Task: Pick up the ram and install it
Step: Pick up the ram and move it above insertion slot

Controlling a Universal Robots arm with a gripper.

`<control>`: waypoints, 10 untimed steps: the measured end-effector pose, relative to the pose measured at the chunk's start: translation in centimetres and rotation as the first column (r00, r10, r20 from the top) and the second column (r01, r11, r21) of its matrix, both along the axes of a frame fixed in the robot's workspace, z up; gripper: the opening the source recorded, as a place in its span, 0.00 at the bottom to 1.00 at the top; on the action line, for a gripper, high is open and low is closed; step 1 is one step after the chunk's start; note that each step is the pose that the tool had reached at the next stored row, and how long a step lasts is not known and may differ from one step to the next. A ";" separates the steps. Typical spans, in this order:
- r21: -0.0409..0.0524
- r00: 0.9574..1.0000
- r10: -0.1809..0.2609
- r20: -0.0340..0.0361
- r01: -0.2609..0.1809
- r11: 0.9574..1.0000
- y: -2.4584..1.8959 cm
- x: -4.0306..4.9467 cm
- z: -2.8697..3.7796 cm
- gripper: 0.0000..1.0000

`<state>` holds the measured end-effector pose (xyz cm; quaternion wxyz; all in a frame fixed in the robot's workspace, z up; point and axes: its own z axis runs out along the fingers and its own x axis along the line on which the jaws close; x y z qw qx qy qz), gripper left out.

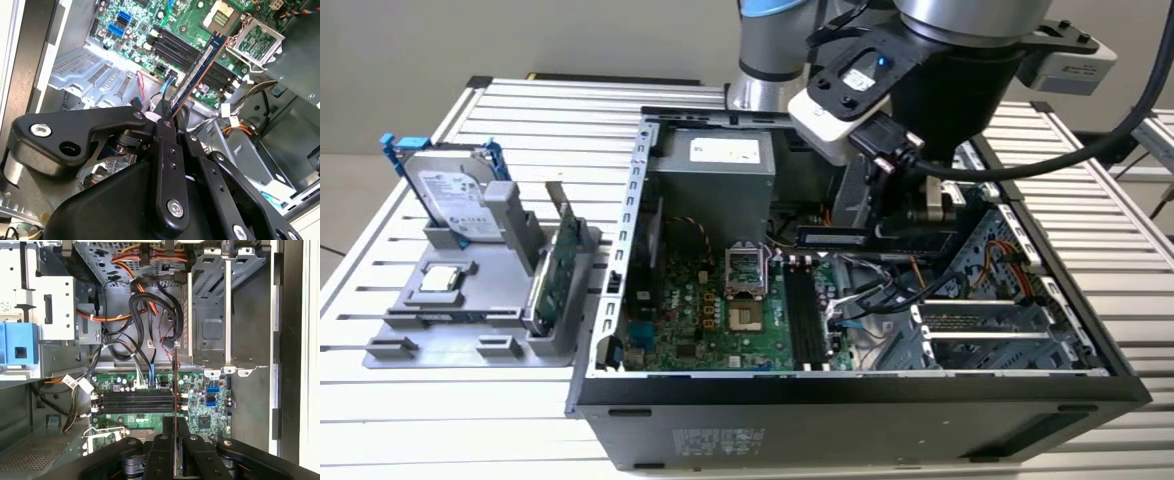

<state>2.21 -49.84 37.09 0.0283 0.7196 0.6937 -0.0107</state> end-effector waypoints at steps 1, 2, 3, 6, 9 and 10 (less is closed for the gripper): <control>0.000 1.000 0.000 0.000 0.000 1.000 0.00 0.13 0.00 0.00; 0.000 1.000 0.000 0.000 0.000 1.000 0.00 0.19 0.00 0.00; 0.000 1.000 0.000 0.000 0.000 1.000 0.00 0.19 0.00 0.00; 0.000 1.000 0.000 0.000 0.000 1.000 0.00 0.23 0.00 0.00; 0.000 1.000 0.000 0.000 0.000 1.000 0.00 0.24 0.00 0.00; 0.000 1.000 0.000 0.000 0.000 1.000 0.00 0.24 0.00 0.00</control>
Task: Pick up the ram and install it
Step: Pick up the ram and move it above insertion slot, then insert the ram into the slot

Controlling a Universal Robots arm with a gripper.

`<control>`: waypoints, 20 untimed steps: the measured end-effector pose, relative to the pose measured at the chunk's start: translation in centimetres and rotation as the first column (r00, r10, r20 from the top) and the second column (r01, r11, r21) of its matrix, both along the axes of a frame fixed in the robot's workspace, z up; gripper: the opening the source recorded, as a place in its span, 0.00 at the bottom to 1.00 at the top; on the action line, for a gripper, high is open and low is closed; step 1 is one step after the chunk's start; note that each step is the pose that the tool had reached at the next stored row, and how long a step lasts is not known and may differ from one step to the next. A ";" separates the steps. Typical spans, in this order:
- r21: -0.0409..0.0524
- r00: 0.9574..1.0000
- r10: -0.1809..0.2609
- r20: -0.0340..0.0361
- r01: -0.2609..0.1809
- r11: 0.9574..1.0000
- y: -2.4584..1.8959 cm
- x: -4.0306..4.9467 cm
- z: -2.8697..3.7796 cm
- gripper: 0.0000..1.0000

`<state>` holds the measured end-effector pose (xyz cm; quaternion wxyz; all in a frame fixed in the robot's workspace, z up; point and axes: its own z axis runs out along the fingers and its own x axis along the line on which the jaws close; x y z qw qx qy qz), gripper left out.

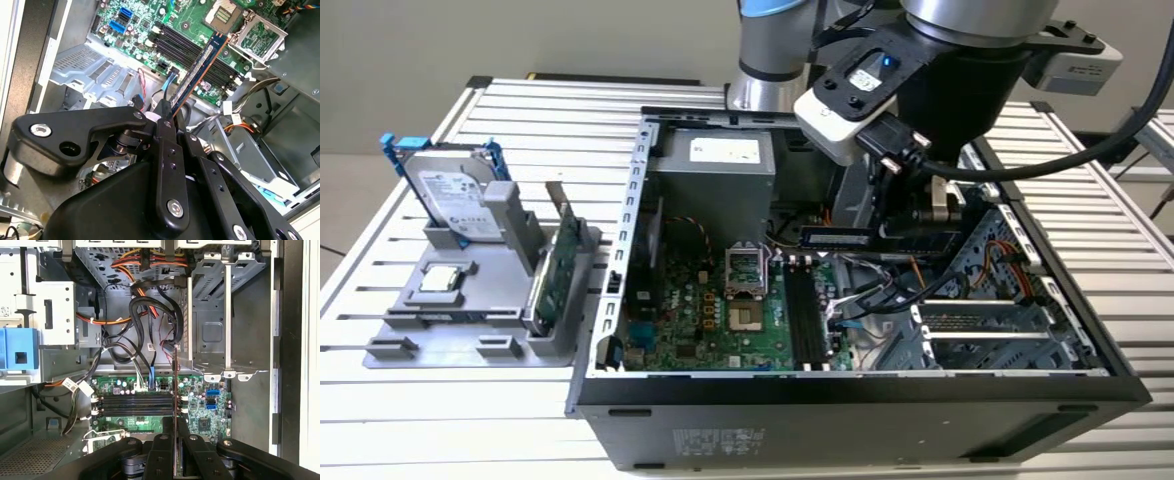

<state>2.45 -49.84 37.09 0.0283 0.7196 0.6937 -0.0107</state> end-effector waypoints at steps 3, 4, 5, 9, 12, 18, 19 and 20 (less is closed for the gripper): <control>0.000 1.000 0.000 0.000 0.000 1.000 0.00 0.00 0.00 0.00; 0.000 1.000 0.000 0.000 0.000 1.000 0.00 0.00 0.00 0.00; 0.000 1.000 0.000 0.000 0.000 1.000 0.00 0.00 0.00 0.00; 0.000 1.000 -0.007 0.000 0.007 1.000 0.00 0.00 0.00 0.00; 0.000 1.000 -0.026 0.000 0.026 1.000 0.00 0.00 -0.05 0.00; 0.000 0.996 -0.084 0.000 0.084 0.996 0.00 0.00 -0.16 0.00; 0.000 0.996 -0.094 0.000 0.094 0.996 0.00 0.00 -0.18 0.00; 0.000 0.994 -0.107 0.000 0.107 0.994 0.00 0.00 -0.20 0.00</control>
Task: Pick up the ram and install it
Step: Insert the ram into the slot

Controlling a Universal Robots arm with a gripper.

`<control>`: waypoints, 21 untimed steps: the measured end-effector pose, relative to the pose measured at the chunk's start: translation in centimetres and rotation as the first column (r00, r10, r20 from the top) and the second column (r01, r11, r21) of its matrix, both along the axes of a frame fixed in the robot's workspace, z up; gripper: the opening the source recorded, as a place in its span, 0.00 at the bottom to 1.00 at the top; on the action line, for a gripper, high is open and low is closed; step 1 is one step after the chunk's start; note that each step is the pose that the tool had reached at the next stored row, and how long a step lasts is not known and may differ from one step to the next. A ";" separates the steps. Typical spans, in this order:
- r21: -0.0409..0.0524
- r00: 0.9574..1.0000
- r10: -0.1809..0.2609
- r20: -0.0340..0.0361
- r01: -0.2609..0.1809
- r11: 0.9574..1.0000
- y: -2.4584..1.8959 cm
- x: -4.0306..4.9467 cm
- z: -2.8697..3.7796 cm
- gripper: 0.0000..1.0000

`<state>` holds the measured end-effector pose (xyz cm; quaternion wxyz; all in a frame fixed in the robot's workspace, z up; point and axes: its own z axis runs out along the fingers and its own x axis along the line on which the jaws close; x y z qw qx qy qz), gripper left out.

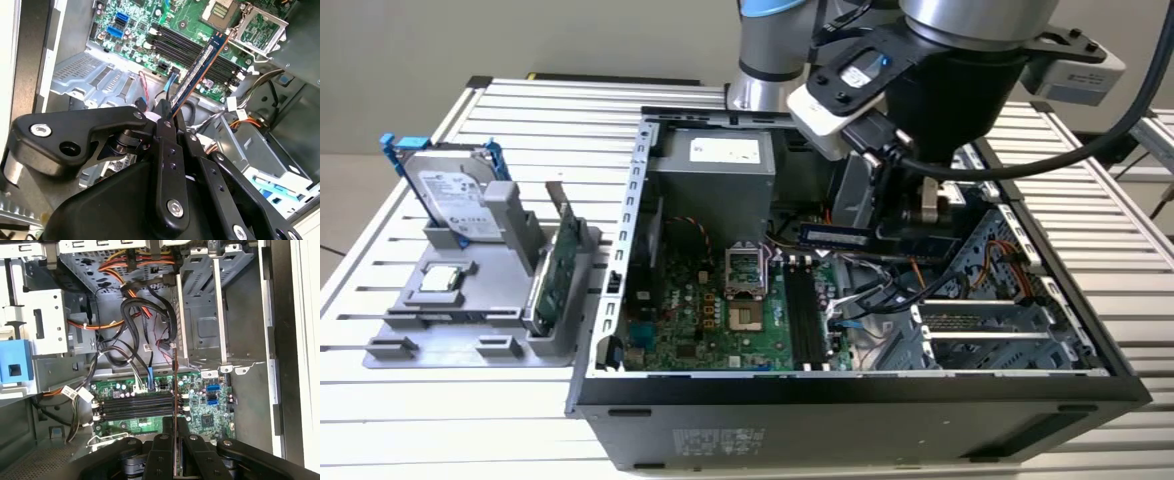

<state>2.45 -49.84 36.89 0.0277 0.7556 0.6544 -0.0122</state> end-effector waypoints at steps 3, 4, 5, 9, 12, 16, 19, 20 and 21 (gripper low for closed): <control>0.000 0.999 -0.033 0.000 0.033 0.999 0.00 0.00 -0.04 0.00; 0.000 0.999 -0.043 0.000 0.043 0.999 0.00 0.00 -0.05 0.00; 0.000 0.998 -0.056 0.000 0.056 0.998 0.00 0.00 -0.07 0.00; 0.000 0.995 -0.102 0.000 0.102 0.995 0.01 0.00 -0.09 0.00; 0.000 0.993 -0.118 0.000 0.118 0.993 0.11 0.01 -0.09 0.00; 0.000 0.991 -0.131 0.000 0.131 0.991 0.38 0.00 -0.08 0.00; 0.000 0.989 -0.148 0.000 0.148 0.989 0.47 0.00 -0.08 0.00; 0.000 0.988 -0.155 0.000 0.155 0.988 0.50 0.00 -0.08 0.00; 0.000 0.987 -0.162 0.000 0.162 0.987 0.52 0.00 -0.08 0.00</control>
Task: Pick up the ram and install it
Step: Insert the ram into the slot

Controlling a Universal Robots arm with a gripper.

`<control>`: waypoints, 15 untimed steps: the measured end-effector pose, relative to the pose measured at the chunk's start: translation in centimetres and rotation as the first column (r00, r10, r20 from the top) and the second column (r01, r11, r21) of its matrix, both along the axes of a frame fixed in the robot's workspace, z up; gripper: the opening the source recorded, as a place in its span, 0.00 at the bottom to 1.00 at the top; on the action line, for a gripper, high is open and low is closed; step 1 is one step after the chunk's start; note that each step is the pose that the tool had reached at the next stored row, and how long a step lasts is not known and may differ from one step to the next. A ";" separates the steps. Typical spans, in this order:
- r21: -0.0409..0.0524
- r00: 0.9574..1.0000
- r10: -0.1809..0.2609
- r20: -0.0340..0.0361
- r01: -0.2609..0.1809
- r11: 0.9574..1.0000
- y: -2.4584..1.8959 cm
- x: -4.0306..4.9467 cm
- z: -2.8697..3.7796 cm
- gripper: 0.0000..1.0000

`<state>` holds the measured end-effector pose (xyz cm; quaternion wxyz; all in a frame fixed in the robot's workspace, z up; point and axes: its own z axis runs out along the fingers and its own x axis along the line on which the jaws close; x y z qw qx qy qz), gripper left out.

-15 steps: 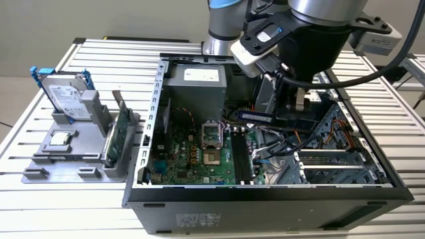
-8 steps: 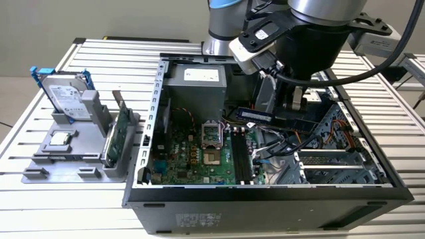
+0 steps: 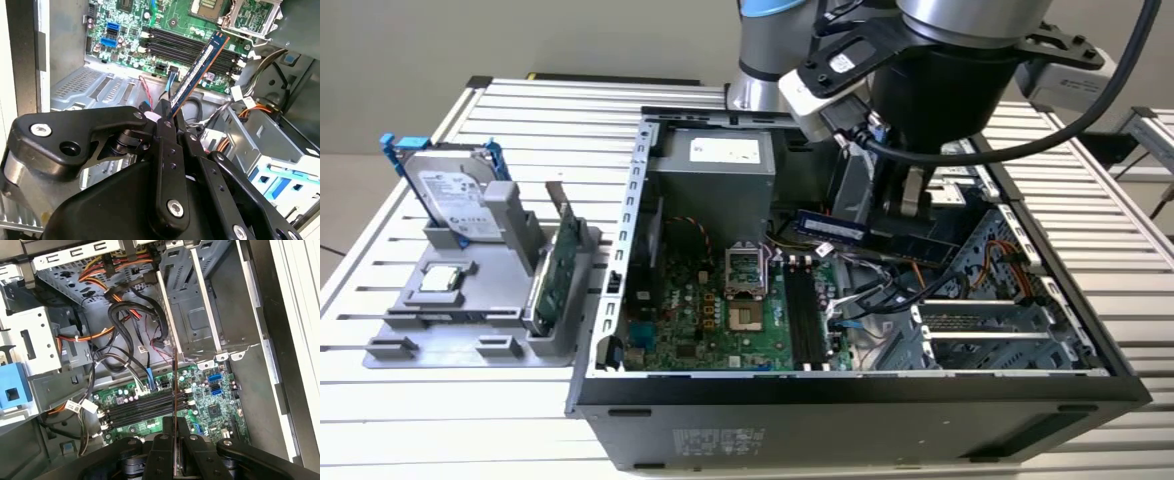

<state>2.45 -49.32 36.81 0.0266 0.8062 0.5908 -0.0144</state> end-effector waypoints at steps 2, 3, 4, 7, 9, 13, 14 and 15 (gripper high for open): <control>0.000 1.000 -0.013 0.000 0.013 1.000 0.04 0.00 0.00 0.00; 0.000 1.000 -0.019 0.000 0.019 1.000 0.07 0.00 0.00 0.00; 0.000 1.000 -0.026 0.000 0.026 1.000 0.10 0.00 0.00 0.00; 0.000 0.999 -0.045 0.000 0.045 0.999 0.17 0.00 0.00 0.00; 0.000 0.998 -0.059 0.000 0.059 0.998 0.21 0.00 0.00 0.00; 0.000 0.996 -0.090 0.000 0.090 0.996 0.28 -0.01 0.00 0.00; 0.000 0.995 -0.097 0.000 0.097 0.995 0.29 -0.01 0.00 0.00; 0.000 0.995 -0.104 0.000 0.104 0.995 0.31 -0.01 0.00 0.00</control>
